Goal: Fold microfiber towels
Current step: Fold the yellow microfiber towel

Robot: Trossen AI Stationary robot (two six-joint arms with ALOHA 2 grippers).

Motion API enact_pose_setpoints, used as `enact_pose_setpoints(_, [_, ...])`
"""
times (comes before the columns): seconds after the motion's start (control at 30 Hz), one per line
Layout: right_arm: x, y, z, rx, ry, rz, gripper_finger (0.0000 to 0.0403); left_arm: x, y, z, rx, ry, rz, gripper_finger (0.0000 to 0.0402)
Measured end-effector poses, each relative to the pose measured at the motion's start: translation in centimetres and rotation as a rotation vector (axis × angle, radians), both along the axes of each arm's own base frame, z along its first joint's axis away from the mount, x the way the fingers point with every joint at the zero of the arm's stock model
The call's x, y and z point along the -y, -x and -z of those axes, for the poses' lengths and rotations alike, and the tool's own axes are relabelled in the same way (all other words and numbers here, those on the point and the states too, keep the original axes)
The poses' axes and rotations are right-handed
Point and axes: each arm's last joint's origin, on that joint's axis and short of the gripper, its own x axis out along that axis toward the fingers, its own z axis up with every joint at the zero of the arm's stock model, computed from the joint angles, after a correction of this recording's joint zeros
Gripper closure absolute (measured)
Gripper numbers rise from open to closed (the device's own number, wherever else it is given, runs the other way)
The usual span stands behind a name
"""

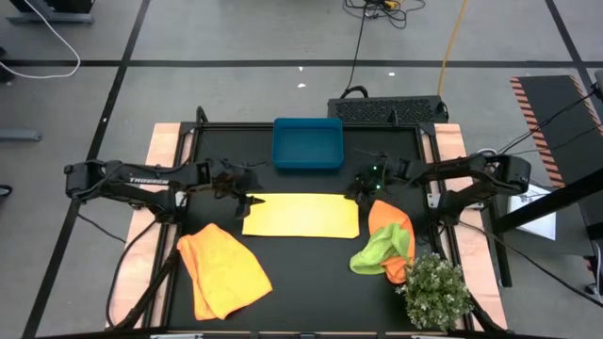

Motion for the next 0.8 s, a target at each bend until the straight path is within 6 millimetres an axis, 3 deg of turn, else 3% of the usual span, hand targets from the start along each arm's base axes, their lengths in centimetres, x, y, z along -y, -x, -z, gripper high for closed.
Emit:
enact_pose_setpoints(0.27, [0.1, 0.9, 0.7, -0.099, -0.032, 0.001, 0.0195, 0.6, -0.9, -0.4, 0.080, 0.000, 0.043, 0.0201])
enact_pose_setpoints(0.43, [-0.2, 1.0, 0.9, -0.121, -0.035, -0.018, 0.0197, 1.6, -1.7, 0.1, 0.101, 0.020, 0.109, 0.0201])
enact_pose_setpoints(0.6, [-0.3, 1.0, 0.9, -0.124, -0.015, -0.035, 0.0237, 2.0, -2.7, 0.4, 0.146, 0.008, 0.129, 0.0201])
enact_pose_setpoints(0.8, [-0.2, 1.0, 0.9, -0.121, 0.017, -0.065, 0.0332, 2.1, -4.1, 1.0, 0.219, 0.017, 0.154, 0.0201])
